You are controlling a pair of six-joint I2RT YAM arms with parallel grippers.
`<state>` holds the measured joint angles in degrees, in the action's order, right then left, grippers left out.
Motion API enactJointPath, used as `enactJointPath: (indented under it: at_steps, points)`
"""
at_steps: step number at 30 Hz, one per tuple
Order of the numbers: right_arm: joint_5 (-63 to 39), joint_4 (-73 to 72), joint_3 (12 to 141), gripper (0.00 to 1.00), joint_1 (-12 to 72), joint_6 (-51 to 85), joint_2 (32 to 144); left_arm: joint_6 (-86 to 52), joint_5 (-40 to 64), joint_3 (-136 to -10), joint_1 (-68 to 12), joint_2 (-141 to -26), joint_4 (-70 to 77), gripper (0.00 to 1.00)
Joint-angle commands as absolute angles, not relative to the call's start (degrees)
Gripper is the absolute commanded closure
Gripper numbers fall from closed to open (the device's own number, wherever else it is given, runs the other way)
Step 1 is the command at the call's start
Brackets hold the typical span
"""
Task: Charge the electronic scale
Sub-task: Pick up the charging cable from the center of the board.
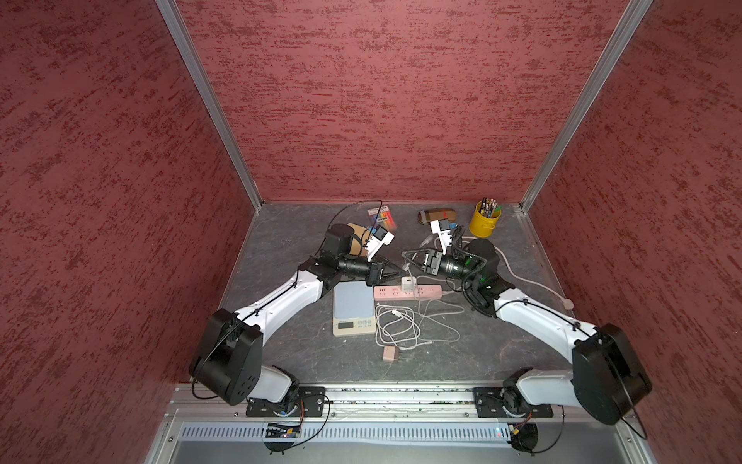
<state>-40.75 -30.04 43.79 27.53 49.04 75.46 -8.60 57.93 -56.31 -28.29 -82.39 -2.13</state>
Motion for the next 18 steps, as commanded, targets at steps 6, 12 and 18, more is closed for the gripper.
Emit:
enactJointPath:
  at_steps: [6,12,18]
  points:
    - [-33.0,-9.8,46.5,0.48,27.4,46.3,68.2,3.5,38.9,-58.5,-33.3,-78.1,-13.1,0.93]
    - [-31.6,-1.8,47.3,0.54,27.4,44.2,66.7,6.7,32.9,-57.9,-36.3,-76.3,-12.6,0.93]
    - [-35.5,-1.3,48.8,0.56,27.5,44.3,68.3,9.6,28.6,-57.6,-38.9,-75.4,-13.0,0.92]
